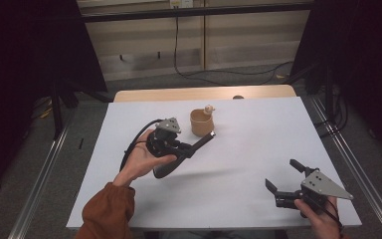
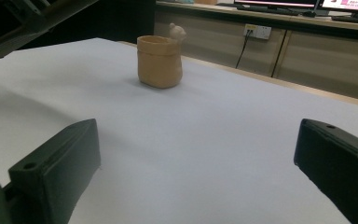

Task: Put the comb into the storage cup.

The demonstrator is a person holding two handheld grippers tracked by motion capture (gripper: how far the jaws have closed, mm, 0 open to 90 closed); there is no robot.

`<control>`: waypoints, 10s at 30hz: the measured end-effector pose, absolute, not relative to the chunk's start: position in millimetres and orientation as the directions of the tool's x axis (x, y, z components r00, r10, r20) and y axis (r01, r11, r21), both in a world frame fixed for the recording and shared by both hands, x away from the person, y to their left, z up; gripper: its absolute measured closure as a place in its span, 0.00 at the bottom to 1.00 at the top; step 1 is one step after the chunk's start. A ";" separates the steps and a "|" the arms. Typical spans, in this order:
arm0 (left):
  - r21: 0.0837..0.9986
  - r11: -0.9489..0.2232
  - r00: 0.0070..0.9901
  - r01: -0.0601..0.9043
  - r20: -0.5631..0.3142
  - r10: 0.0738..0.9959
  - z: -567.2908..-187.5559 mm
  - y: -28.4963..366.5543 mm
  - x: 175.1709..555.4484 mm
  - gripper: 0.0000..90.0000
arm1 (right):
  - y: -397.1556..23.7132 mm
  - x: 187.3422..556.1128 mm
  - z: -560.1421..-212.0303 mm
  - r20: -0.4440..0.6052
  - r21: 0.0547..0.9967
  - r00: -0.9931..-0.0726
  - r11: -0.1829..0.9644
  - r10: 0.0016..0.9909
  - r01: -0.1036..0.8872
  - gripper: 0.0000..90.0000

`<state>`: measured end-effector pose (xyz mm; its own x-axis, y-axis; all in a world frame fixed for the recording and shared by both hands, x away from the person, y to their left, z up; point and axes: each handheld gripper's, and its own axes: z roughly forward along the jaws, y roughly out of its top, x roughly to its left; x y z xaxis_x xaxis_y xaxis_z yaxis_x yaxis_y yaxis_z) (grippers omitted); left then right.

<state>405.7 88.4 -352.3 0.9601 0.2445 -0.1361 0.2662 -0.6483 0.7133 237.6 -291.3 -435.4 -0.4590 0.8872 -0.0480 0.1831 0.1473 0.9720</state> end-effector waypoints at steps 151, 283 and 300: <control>0.549 -0.835 0.998 0.031 -0.061 -0.004 -370.7 25.4 386.0 0.55 | -168.0 361.3 -387.3 0.089 0.516 -0.982 0.835 0.169 0.191 0.81; 0.954 -0.158 0.892 0.256 -0.170 0.418 -404.1 92.1 335.1 0.05 | -244.0 311.5 -393.5 0.139 0.919 -0.830 0.242 0.540 0.312 0.81; 0.964 -0.064 0.874 0.258 -0.204 0.441 -389.1 70.0 342.3 0.07 | -239.1 305.9 -382.2 0.128 0.941 -0.847 0.207 0.515 0.269 0.81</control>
